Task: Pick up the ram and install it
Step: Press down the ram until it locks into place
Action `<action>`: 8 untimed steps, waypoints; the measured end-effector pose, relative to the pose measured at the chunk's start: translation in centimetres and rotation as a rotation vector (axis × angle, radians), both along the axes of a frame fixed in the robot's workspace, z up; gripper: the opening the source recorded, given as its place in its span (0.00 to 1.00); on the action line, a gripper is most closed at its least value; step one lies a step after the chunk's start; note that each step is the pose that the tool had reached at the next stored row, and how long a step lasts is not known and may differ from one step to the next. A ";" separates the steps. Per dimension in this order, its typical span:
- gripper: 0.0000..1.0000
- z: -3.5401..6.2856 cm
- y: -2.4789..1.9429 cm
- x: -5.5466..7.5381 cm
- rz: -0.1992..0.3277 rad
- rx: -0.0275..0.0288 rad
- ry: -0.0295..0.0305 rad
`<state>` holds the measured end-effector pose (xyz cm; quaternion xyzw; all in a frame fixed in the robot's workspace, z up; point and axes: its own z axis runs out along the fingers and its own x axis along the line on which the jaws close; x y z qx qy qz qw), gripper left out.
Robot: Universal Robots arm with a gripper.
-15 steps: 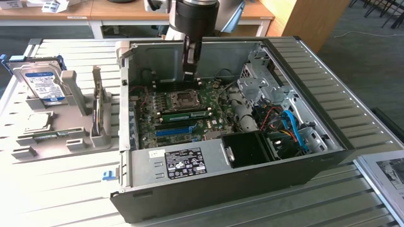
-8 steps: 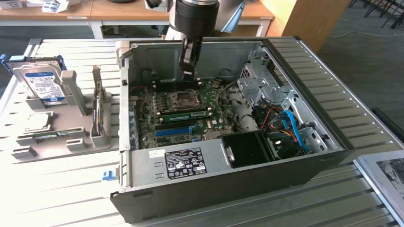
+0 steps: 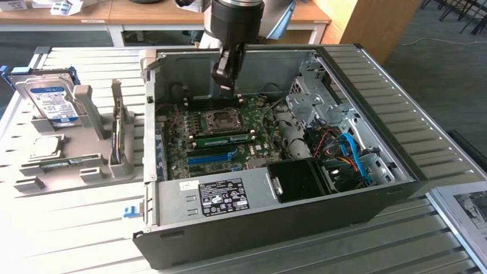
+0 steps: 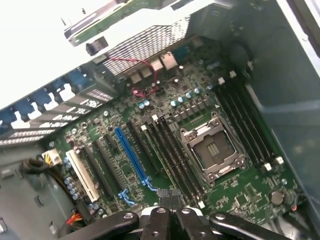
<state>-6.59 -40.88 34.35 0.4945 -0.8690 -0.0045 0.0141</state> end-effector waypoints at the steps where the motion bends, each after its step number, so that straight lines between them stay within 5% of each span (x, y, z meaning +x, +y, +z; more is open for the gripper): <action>1: 0.10 0.00 0.00 0.0 -0.015 0.0000 0.0000; 8: 0.10 0.00 0.00 0.0 -0.120 0.0000 0.0000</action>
